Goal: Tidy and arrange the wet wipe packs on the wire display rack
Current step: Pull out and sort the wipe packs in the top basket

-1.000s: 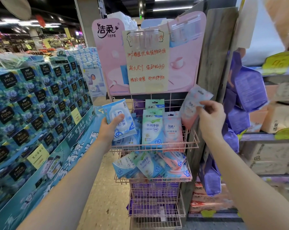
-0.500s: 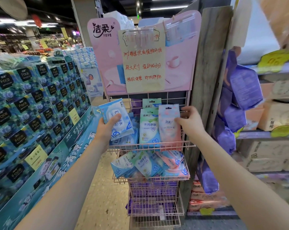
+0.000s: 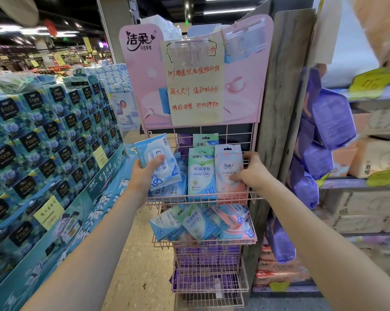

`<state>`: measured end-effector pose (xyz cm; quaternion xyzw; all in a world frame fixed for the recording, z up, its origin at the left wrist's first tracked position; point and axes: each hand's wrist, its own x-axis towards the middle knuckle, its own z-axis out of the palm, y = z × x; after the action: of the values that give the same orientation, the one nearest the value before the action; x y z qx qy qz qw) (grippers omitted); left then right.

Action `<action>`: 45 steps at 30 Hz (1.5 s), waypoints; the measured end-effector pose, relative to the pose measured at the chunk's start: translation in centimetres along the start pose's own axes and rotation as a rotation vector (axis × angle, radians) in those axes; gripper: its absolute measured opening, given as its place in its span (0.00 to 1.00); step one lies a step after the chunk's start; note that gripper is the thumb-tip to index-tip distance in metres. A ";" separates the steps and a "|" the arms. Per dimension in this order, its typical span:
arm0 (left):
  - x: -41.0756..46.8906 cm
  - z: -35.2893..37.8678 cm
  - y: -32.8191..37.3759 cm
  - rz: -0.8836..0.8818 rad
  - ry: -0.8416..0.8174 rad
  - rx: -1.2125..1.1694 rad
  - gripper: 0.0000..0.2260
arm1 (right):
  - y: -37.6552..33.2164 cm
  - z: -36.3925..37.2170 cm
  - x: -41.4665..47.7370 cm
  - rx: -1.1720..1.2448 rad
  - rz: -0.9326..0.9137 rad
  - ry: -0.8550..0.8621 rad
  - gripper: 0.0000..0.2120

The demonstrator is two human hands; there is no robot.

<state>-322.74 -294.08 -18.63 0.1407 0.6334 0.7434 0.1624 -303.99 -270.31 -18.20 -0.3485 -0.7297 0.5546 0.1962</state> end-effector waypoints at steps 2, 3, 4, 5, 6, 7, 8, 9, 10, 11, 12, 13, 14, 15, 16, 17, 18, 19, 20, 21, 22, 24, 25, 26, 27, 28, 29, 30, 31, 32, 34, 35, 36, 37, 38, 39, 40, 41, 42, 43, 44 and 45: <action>0.0 0.0 0.0 0.006 0.002 0.010 0.26 | 0.1 -0.2 -0.3 0.100 -0.037 0.023 0.41; 0.0 0.0 0.0 0.007 0.002 0.008 0.25 | -0.1 -0.4 -0.5 0.121 -0.082 0.025 0.38; 0.0 0.1 0.0 0.011 0.003 0.010 0.24 | -0.3 -0.8 -0.5 0.123 -0.136 0.034 0.35; 0.0 0.2 0.0 0.014 0.008 0.014 0.24 | -0.7 -1.3 -0.6 0.122 -0.191 0.052 0.32; -0.1 0.2 0.1 0.014 0.011 0.014 0.23 | -1.0 -1.8 -0.5 0.136 -0.233 0.075 0.31; -0.1 0.3 0.0 0.014 0.014 0.013 0.22 | -1.3 -2.4 -0.3 0.165 -0.248 0.085 0.29; 0.0 0.2 0.0 0.016 0.013 0.015 0.21 | -1.4 -2.9 -0.1 0.189 -0.247 0.081 0.28; 0.0 0.2 -0.1 0.017 0.012 0.017 0.21 | -1.5 -3.2 0.0 0.184 -0.236 0.065 0.26; 0.0 0.2 -0.1 0.016 0.011 0.016 0.22 | -1.2 -3.1 0.5 0.115 -0.226 0.052 0.24; 0.0 0.1 -0.1 0.021 0.007 0.017 0.24 | -0.8 -2.9 0.8 -0.066 -0.224 0.049 0.21; 0.0 0.1 -0.1 0.028 0.005 0.020 0.24 | -0.3 -2.5 1.2 -0.329 -0.219 0.071 0.18; 0.0 0.1 -0.1 0.031 0.003 0.022 0.23 | 0.3 -2.2 1.6 -0.597 -0.208 0.123 0.15; -0.1 0.2 -0.1 0.030 0.004 0.020 0.22 | 0.8 -1.9 1.9 -0.768 -0.183 0.180 0.14; -0.1 0.2 -0.1 0.032 0.007 0.022 0.22 | 1.0 -1.7 1.9 -0.822 -0.141 0.194 0.15; -0.1 0.2 -0.1 0.036 0.010 0.032 0.21 | 1.0 -1.6 1.8 -0.812 -0.101 0.187 0.18; -0.2 0.2 -0.1 0.040 0.012 0.045 0.21 | 1.1 -1.6 1.9 -0.790 -0.075 0.164 0.20; -0.3 0.3 0.0 0.043 0.014 0.056 0.20 | 1.2 -1.7 2.0 -0.773 -0.063 0.145 0.23; -0.4 0.4 0.1 0.051 0.012 0.068 0.19 | 1.3 -1.8 2.0 -0.761 -0.055 0.143 0.25; -0.3 0.4 0.1 0.058 0.012 0.080 0.18 | 1.4 -1.8 2.0 -0.741 -0.055 0.158 0.29; -0.3 0.4 0.1 0.066 0.009 0.095 0.18 | 1.2 -1.8 1.7 -0.705 -0.067 0.193 0.32; -0.3 0.4 0.2 0.071 0.005 0.106 0.19 | 1.0 -1.7 1.4 -0.649 -0.096 0.248 0.33; -0.3 0.5 0.4 0.082 -0.012 0.119 0.22 | 0.4 -1.3 0.7 -0.516 -0.215 0.379 0.31; -0.2 0.5 0.5 0.080 -0.019 0.116 0.25 | 0.0 -1.0 0.1 -0.443 -0.295 0.422 0.28; -0.2 0.7 0.7 0.081 -0.026 0.112 0.27 | -0.5 -0.6 -0.4 -0.368 -0.371 0.427 0.26; -0.5 0.9 1.1 0.095 -0.040 0.112 0.28 | -1.1 -0.1 -1.1 -0.281 -0.426 0.385 0.24; -0.5 1.3 1.3 0.117 -0.048 0.118 0.30 | -1.8 0.4 -1.6 -0.185 -0.445 0.305 0.22; -0.8 1.7 1.7 0.136 -0.063 0.123 0.33 | -2.5 0.8 -2.2 -0.094 -0.433 0.196 0.21; -1.0 2.2 2.1 0.144 -0.083 0.123 0.35 | -3.1 1.2 -2.7 -0.020 -0.412 0.080 0.21; -1.2 2.9 2.4 0.155 -0.112 0.133 0.34 | -3.8 1.4 -3.1 0.038 -0.394 -0.026 0.24; -1.5 3.7 2.8 0.176 -0.143 0.148 0.28 | -4.3 1.5 -3.3 0.080 -0.387 -0.106 0.28; -2.2 5.6 3.4 0.208 -0.190 0.148 0.20 | -5.1 1.5 -3.5 0.128 -0.384 -0.224 0.35; -2.5 6.5 3.7 0.229 -0.219 0.156 0.23 | -5.6 1.4 -3.7 0.132 -0.388 -0.279 0.37; -2.8 7.5 3.9 0.247 -0.251 0.162 0.26 | -5.9 1.2 -3.7 0.138 -0.403 -0.330 0.39; -3.2 8.4 4.2 0.262 -0.275 0.165 0.29 | -6.1 1.0 -3.7 0.149 -0.424 -0.373 0.39; -3.3 9.1 4.3 0.276 -0.285 0.161 0.31 | -6.3 0.6 -3.7 0.175 -0.444 -0.398 0.38; -3.4 9.8 4.5 0.285 -0.285 0.155 0.32 | -6.4 0.1 -3.8 0.196 -0.462 -0.412 0.37; -3.5 10.3 4.7 0.292 -0.285 0.149 0.34 | -6.5 -0.4 -3.8 0.210 -0.480 -0.416 0.36; -3.5 10.8 4.9 0.294 -0.285 0.154 0.36 | -6.6 -1.0 -3.8 0.210 -0.495 -0.413 0.36; -3.6 11.2 4.9 0.296 -0.291 0.156 0.37 | -6.5 -1.4 -3.8 0.203 -0.504 -0.407 0.37; -3.7 11.6 5.0 0.291 -0.299 0.158 0.37 | -6.4 -1.8 -3.8 0.197 -0.509 -0.404 0.39; -3.8 12.0 5.0 0.282 -0.311 0.154 0.38 | -6.2 -2.1 -3.7 0.203 -0.508 -0.398 0.41; -4.1 12.4 5.1 0.275 -0.327 0.157 0.38 | -6.0 -2.5 -3.7 0.220 -0.503 -0.389 0.42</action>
<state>-314.20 -285.42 -11.63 0.3566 0.6292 0.6744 0.1486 -301.60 -272.16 -11.36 -0.0220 -0.7525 0.6204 0.2202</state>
